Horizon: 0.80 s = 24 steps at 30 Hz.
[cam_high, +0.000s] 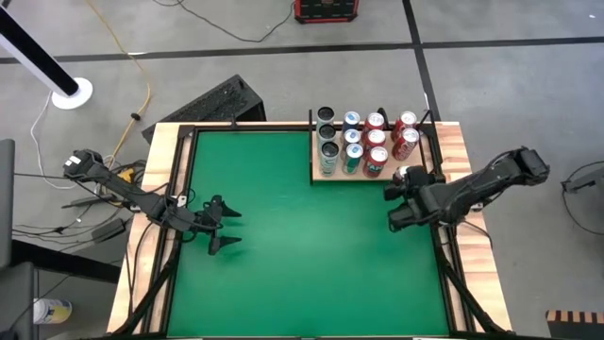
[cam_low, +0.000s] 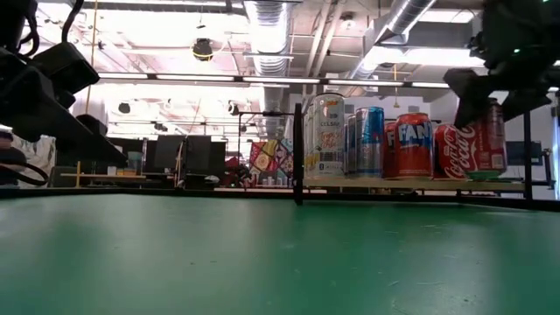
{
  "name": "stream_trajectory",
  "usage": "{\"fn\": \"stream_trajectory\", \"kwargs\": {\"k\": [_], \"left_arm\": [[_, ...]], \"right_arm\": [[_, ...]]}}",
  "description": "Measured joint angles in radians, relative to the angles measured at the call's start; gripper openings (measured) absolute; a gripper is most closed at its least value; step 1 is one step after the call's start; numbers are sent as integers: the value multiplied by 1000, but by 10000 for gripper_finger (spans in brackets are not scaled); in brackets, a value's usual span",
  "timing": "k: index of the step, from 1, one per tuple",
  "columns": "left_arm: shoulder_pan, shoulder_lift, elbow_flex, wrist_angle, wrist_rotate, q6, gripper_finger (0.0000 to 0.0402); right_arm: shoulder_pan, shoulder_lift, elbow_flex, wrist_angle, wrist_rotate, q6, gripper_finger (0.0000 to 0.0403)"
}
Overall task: Sort soda cans
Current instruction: Put the red soda can on the shelf align with the other red soda cans
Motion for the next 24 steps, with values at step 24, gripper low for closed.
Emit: {"fn": "stream_trajectory", "kwargs": {"k": [24], "left_arm": [[0,0,0,-21,4,-4,392]], "right_arm": [[-374,2,0,218,14,-339,348]]}}
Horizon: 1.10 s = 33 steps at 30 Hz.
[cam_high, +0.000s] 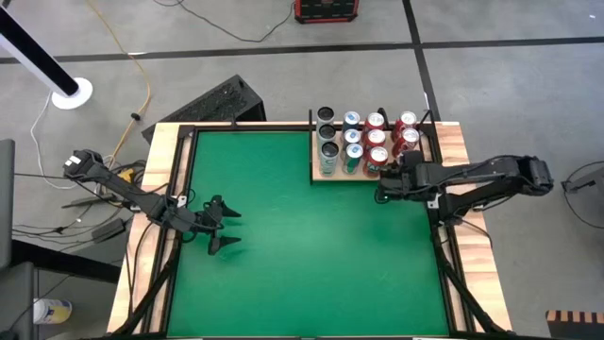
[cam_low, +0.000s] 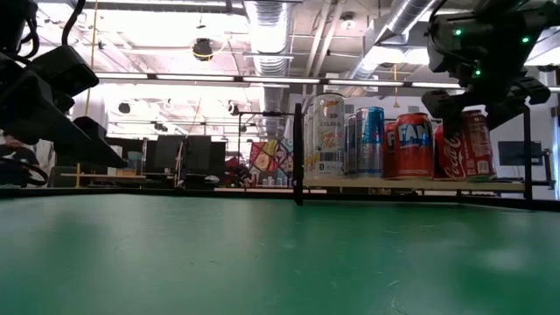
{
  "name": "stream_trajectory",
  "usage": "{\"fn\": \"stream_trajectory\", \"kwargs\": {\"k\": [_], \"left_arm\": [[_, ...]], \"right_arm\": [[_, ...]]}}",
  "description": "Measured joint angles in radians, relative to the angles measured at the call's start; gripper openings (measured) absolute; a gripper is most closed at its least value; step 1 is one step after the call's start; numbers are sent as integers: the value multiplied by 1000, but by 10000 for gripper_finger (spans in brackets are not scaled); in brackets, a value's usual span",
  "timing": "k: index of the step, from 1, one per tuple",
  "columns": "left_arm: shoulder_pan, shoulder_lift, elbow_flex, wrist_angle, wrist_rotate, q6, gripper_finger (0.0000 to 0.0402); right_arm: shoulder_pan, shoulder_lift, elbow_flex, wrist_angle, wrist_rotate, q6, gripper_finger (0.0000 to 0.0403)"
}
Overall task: Sort soda cans
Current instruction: Put the red soda can on the shelf align with the other red soda cans
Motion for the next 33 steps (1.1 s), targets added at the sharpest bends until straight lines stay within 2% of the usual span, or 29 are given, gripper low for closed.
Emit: {"fn": "stream_trajectory", "kwargs": {"k": [9,19,33], "left_arm": [[0,0,0,-10,1,-6,392],[0,0,0,-9,1,-7,392],[0,0,0,-9,1,-9,392]], "right_arm": [[-9,0,0,-1,1,0,374],[-9,0,0,-14,4,-23,376],[-7,0,0,-15,59,-29,377]]}}
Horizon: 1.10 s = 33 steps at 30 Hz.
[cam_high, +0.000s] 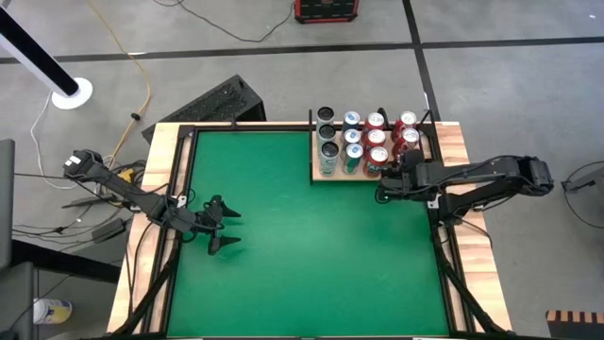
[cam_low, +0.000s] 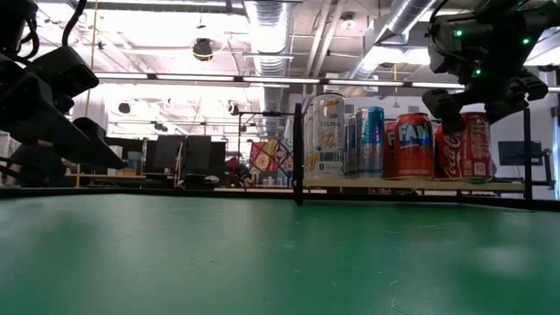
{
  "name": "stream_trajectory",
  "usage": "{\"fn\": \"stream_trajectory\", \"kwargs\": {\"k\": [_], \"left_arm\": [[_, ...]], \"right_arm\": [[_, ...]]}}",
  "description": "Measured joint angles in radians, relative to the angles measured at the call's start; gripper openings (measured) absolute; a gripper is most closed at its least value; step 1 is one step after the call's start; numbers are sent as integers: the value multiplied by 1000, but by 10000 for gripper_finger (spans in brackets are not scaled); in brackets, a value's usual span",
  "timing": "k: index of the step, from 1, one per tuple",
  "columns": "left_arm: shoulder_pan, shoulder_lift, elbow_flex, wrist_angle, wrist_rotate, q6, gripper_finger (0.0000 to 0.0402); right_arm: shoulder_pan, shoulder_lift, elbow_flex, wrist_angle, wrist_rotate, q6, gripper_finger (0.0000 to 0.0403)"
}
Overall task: Sort soda cans
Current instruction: Put the red soda can on the shelf align with the other red soda cans
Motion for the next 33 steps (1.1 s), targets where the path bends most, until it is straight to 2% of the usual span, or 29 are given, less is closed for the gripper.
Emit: {"fn": "stream_trajectory", "kwargs": {"k": [7,17,22,25,28,31,33], "left_arm": [[0,0,0,0,-1,0,392],[0,0,0,0,-2,0,392],[0,0,0,-5,-3,0,392],[0,0,0,-5,-3,0,392],[0,0,0,-5,-3,0,392],[0,0,0,-5,-3,0,392],[0,0,0,-5,-3,-8,392]], "right_arm": [[0,-39,20,2,7,-25,377],[3,-112,155,6,19,-180,374],[64,-123,232,14,5,-245,373],[121,-124,269,43,-89,-305,373],[180,-121,275,88,-269,-351,372],[231,-97,272,77,-420,-341,362],[262,-75,271,33,-456,-291,345]]}}
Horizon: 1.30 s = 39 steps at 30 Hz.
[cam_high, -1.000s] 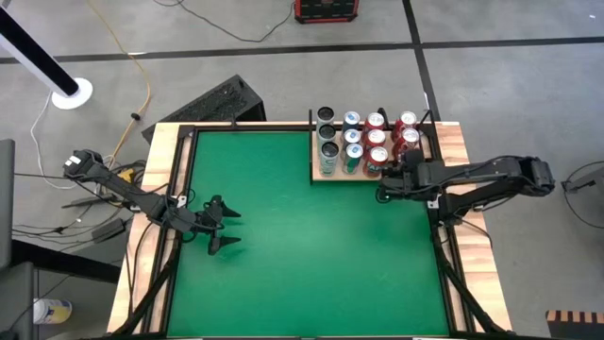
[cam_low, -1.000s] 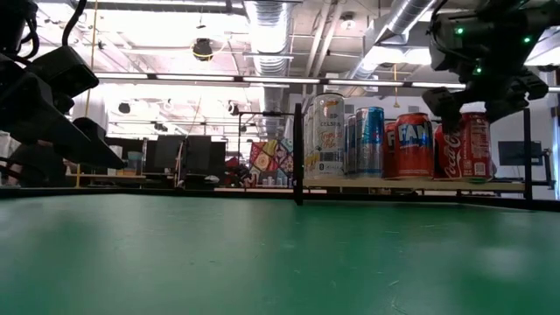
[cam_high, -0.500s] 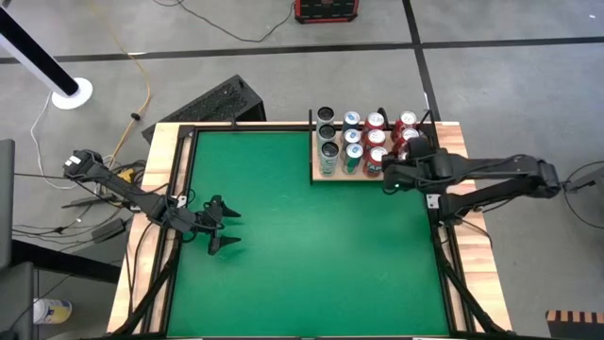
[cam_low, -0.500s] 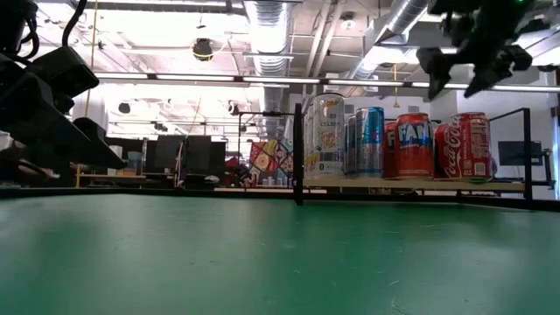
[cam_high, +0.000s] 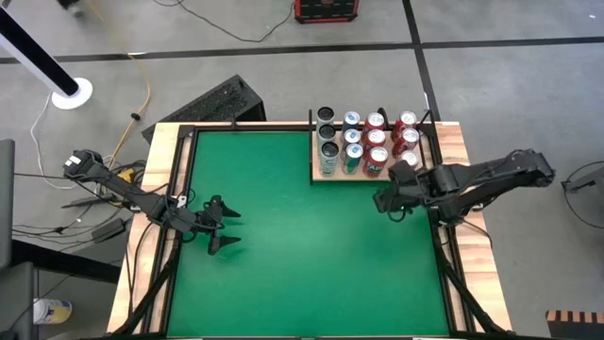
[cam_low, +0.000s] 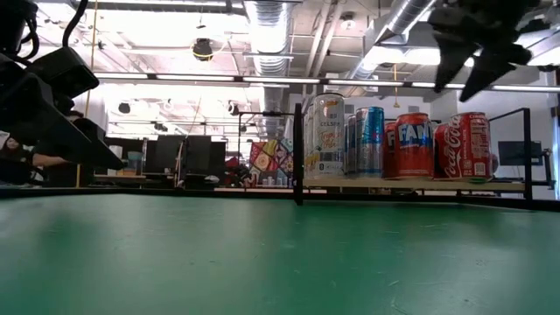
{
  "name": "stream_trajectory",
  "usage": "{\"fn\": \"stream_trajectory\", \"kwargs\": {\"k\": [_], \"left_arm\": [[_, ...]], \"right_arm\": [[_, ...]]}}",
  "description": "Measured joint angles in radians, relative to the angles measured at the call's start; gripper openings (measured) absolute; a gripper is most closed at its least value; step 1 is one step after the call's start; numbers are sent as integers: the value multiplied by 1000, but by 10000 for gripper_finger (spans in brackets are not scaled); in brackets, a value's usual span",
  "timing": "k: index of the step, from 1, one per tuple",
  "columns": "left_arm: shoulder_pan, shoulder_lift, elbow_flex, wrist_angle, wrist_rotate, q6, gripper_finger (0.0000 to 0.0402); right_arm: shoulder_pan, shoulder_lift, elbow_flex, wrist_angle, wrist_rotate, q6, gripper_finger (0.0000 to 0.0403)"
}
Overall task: Sort soda cans
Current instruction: Put the red soda can on the shelf align with the other red soda cans
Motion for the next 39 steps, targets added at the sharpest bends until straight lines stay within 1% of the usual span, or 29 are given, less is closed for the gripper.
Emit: {"fn": "stream_trajectory", "kwargs": {"k": [3,8,12,17,18,19,24,28,35,39], "left_arm": [[0,0,0,0,0,-11,392],[0,0,0,0,-1,-15,392],[0,0,0,0,-2,-9,392],[0,0,0,0,-2,-9,392],[0,0,0,0,-2,-9,392],[0,0,0,0,-2,-9,392],[0,0,0,0,-2,-9,392],[0,0,0,0,-1,-9,392],[0,0,0,0,-1,-8,392],[0,0,0,0,-1,-8,392]], "right_arm": [[32,28,0,-48,-24,67,306],[71,60,0,-55,-129,74,228],[87,96,0,-98,-191,75,146],[78,142,-1,-151,-214,76,30],[73,145,-1,-159,-214,71,19],[67,149,-1,-164,-214,69,16],[32,155,-1,-192,-222,67,29],[2,155,-1,-222,-238,67,14],[-64,154,-1,-225,-242,66,19],[-115,154,-1,-224,-266,58,18]]}}
